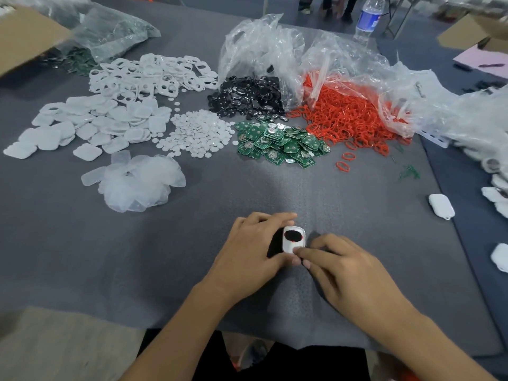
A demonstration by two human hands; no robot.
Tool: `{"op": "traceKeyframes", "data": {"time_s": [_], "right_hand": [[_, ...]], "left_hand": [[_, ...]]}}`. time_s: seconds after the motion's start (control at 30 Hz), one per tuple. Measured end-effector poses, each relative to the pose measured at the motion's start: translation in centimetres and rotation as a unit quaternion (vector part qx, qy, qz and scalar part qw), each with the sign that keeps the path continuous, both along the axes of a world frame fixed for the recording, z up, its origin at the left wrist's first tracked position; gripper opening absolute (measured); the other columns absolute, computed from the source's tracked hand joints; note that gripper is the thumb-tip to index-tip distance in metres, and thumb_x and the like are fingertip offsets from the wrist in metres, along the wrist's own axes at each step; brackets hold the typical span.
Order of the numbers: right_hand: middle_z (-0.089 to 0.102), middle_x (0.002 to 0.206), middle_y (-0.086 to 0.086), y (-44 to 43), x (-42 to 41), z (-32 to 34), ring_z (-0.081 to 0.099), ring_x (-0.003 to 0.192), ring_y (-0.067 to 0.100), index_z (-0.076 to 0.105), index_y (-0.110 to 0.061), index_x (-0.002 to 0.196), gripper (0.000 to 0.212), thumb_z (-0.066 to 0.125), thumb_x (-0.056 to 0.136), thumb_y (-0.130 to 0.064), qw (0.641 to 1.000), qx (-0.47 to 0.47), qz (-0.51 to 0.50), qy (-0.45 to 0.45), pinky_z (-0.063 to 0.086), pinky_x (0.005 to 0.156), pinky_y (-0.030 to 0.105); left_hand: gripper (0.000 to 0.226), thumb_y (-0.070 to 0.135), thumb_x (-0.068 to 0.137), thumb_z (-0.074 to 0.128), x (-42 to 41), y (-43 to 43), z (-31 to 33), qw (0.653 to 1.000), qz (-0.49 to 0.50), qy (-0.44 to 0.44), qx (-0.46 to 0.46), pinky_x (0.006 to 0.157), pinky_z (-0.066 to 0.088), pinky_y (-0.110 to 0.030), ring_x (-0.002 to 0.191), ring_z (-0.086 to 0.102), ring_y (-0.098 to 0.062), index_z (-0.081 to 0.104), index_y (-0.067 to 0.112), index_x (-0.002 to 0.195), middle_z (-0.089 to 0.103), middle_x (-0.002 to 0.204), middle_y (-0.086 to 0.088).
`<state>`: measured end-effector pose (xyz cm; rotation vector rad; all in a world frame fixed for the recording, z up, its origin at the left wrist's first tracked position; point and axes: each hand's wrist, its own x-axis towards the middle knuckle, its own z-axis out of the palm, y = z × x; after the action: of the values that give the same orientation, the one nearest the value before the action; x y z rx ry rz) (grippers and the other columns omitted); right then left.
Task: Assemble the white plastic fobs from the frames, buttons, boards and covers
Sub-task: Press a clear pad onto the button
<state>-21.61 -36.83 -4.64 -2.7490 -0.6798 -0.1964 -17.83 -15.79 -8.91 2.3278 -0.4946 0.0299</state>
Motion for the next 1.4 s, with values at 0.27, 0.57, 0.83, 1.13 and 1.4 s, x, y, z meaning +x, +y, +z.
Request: {"op": "traceKeyframes", "data": {"time_s": [0.27,0.57,0.83,1.13,1.4], "right_hand": [[0.062,0.107,-0.012,0.0,-0.4,0.1,0.063,0.099,0.013,0.067,-0.03,0.125,0.028,0.063,0.097,-0.025,0.997,0.061,-0.016,0.037,0.056,0.079,0.037],[0.066,0.096,-0.017,6.1,2.5,0.9,0.058,0.083,-0.005,0.073,-0.024,0.111,0.03,0.071,0.088,-0.006,0.972,0.219,-0.08,0.006,0.039,0.074,0.001],[0.066,0.108,-0.007,20.3,9.2,0.0,0.057,0.09,0.0,0.071,-0.023,0.116,0.028,0.06,0.094,-0.01,0.95,0.282,-0.058,0.124,0.042,0.082,0.005],[0.067,0.1,-0.018,23.3,11.6,-2.7,0.062,0.096,-0.002,0.075,-0.024,0.11,0.022,0.068,0.091,-0.014,0.935,0.338,-0.073,0.076,0.044,0.084,0.01],[0.073,0.094,-0.022,22.2,10.9,-1.8,0.068,0.091,-0.004,0.071,-0.032,0.101,0.019,0.067,0.095,-0.015,0.86,0.48,-0.125,0.12,0.053,0.078,0.014]], "left_hand": [[0.072,0.065,0.08,0.071,0.0,-0.2,0.0,1.0,0.003,-0.019,-0.011,0.107,0.024,-0.017,0.125,0.042,0.005,0.045,0.042,0.143,0.059,0.133,0.027],[0.053,0.019,0.089,0.075,-0.6,1.0,1.2,0.977,0.085,0.034,-0.19,0.104,0.042,-0.017,0.122,0.055,0.001,0.058,0.032,0.138,0.063,0.129,0.016],[0.027,0.004,0.102,0.05,1.0,7.8,2.5,0.882,0.407,0.016,-0.236,0.095,0.052,-0.026,0.103,0.066,-0.011,0.063,0.018,0.122,0.07,0.113,0.003],[0.032,-0.012,0.091,0.048,2.0,9.0,2.0,0.828,0.481,-0.077,-0.277,0.082,0.051,-0.018,0.09,0.064,-0.006,0.059,0.016,0.099,0.067,0.095,0.003],[0.02,0.005,0.096,0.062,2.3,9.1,1.7,0.848,0.437,-0.111,-0.279,0.076,0.052,-0.019,0.088,0.065,-0.01,0.058,0.023,0.102,0.065,0.096,0.009]]}}
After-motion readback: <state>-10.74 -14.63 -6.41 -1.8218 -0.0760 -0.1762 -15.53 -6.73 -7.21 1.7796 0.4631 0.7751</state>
